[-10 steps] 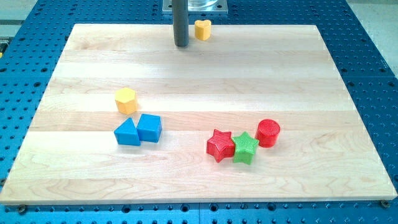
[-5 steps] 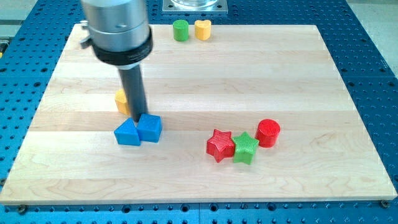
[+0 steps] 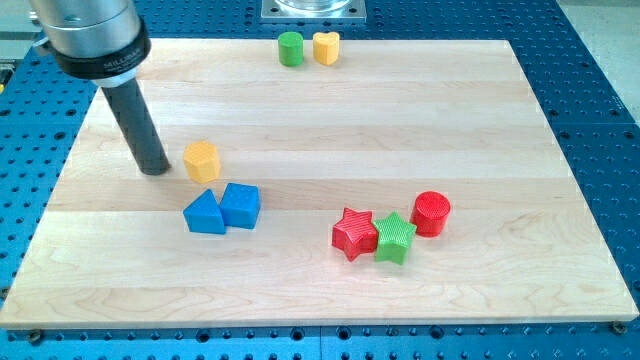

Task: Place the yellow hexagon close to the green circle

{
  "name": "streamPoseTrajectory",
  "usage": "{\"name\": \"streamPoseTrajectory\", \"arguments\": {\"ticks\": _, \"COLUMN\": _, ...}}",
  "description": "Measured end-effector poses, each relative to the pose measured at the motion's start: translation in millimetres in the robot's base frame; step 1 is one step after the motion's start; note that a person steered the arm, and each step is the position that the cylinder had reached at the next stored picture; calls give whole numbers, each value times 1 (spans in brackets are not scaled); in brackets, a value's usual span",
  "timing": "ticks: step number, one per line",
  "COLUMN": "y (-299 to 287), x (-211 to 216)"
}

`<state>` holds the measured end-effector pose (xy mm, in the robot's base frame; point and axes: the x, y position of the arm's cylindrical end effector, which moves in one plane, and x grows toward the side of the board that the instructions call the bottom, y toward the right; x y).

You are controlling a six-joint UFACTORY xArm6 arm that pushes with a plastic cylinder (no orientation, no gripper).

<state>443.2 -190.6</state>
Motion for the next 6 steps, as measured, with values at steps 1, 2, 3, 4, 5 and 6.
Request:
{"name": "streamPoseTrajectory", "arguments": {"ticks": 1, "y": 12, "x": 26}}
{"name": "streamPoseTrajectory", "arguments": {"ticks": 2, "y": 70, "x": 5}}
{"name": "streamPoseTrajectory", "arguments": {"ticks": 3, "y": 92, "x": -37}}
{"name": "streamPoseTrajectory", "arguments": {"ticks": 4, "y": 97, "x": -75}}
{"name": "streamPoseTrajectory", "arguments": {"ticks": 5, "y": 104, "x": -59}}
{"name": "streamPoseTrajectory", "arguments": {"ticks": 6, "y": 123, "x": -50}}
